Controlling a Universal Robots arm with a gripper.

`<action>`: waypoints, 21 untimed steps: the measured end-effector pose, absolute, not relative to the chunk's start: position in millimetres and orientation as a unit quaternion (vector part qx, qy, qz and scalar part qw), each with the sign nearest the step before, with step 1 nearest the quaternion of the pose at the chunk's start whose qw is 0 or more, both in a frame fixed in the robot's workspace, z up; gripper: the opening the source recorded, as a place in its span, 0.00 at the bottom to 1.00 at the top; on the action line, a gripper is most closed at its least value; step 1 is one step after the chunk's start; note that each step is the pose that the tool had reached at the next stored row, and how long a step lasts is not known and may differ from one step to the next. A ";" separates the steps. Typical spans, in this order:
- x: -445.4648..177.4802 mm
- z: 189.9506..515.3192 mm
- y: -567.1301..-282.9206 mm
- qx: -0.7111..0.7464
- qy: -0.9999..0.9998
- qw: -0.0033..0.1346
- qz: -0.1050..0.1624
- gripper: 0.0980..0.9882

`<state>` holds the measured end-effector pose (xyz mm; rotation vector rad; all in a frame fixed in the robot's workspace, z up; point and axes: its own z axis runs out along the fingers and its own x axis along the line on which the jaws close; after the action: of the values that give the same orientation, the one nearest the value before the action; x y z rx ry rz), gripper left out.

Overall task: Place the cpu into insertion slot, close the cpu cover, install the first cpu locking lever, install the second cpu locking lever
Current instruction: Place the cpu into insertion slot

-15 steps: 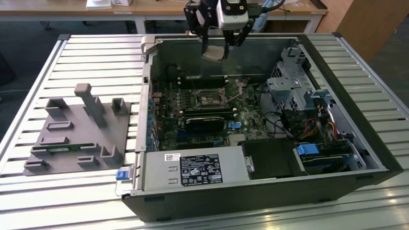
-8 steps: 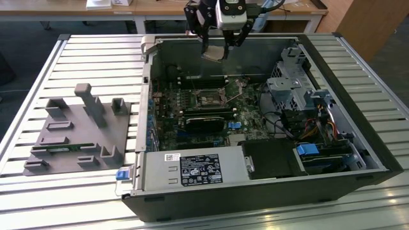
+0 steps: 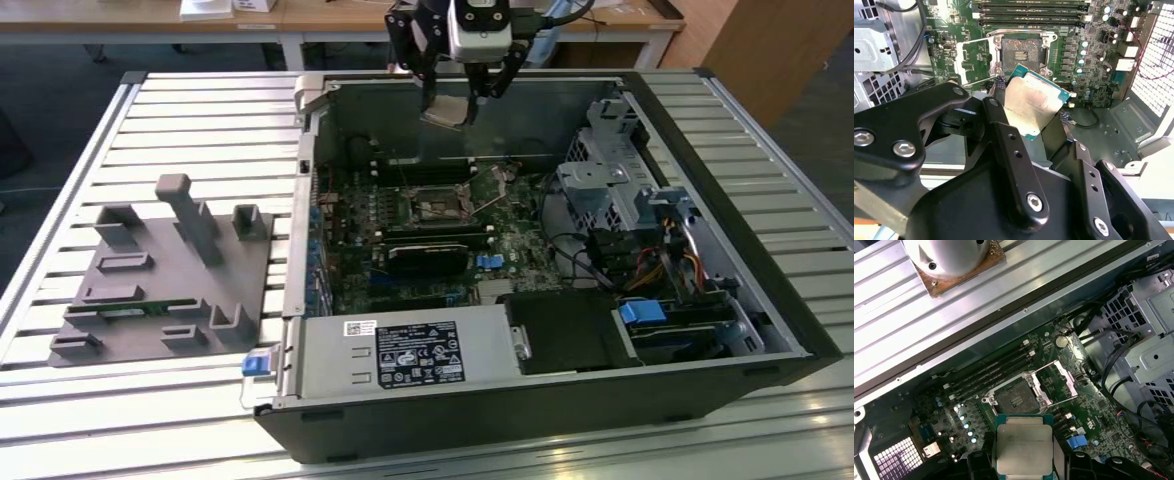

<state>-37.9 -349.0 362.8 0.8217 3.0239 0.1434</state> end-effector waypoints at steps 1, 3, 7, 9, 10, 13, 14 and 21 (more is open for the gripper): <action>-37.9 362.8 -349.0 0.264 0.963 0.002 0.046 0.49; -38.0 362.8 -349.0 0.267 0.962 0.003 0.046 0.49; -38.1 362.8 -349.0 0.275 0.960 0.003 0.046 0.49; -38.2 362.8 -349.0 0.278 0.959 0.003 0.046 0.49; -38.2 362.8 -349.0 0.280 0.959 0.003 0.046 0.49; -38.3 362.7 -349.0 0.287 0.957 0.004 0.046 0.49; -38.3 362.7 -349.0 0.290 0.956 0.004 0.046 0.49; -38.8 362.4 -349.0 0.315 0.948 0.005 0.046 0.49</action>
<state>-38.8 -349.0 362.4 0.9863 2.9690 0.1425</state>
